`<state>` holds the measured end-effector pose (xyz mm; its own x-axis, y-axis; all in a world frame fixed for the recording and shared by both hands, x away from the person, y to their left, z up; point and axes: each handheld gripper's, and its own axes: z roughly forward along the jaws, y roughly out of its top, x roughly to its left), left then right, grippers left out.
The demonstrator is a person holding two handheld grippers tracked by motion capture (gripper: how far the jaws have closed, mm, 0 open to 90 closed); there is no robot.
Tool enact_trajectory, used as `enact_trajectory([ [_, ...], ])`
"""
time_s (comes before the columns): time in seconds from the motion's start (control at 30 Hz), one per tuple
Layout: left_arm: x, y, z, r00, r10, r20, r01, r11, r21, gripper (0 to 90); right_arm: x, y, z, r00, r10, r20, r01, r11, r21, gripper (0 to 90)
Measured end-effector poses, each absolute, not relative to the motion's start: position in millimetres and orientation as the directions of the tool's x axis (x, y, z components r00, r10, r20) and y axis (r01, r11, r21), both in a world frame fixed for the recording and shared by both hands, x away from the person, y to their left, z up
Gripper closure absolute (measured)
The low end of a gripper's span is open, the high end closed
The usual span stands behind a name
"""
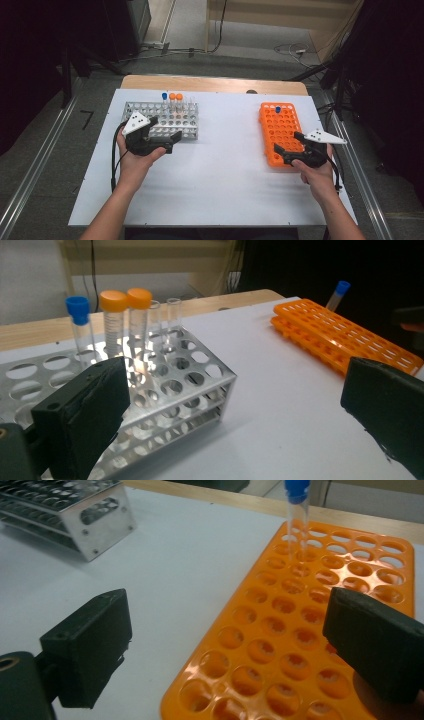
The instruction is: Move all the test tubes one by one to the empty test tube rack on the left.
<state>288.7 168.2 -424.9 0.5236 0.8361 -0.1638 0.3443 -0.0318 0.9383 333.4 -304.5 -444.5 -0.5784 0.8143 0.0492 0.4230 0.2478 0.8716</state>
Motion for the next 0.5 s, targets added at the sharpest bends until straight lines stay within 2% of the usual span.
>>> enact_trajectory([
  [0.23, 264, 162, -432, 0.563, 0.810, -0.164, 0.335, -0.043, 0.941, 0.0, 363, -299, -445, -0.526, 0.848, 0.066, 0.446, 0.209, 0.870, 13.7],
  [0.5, 250, 158, -442, 0.590, 0.790, -0.170, 0.346, -0.057, 0.937, 0.0, 398, -289, -452, -0.448, 0.893, 0.044, 0.519, 0.220, 0.826, 33.1],
])
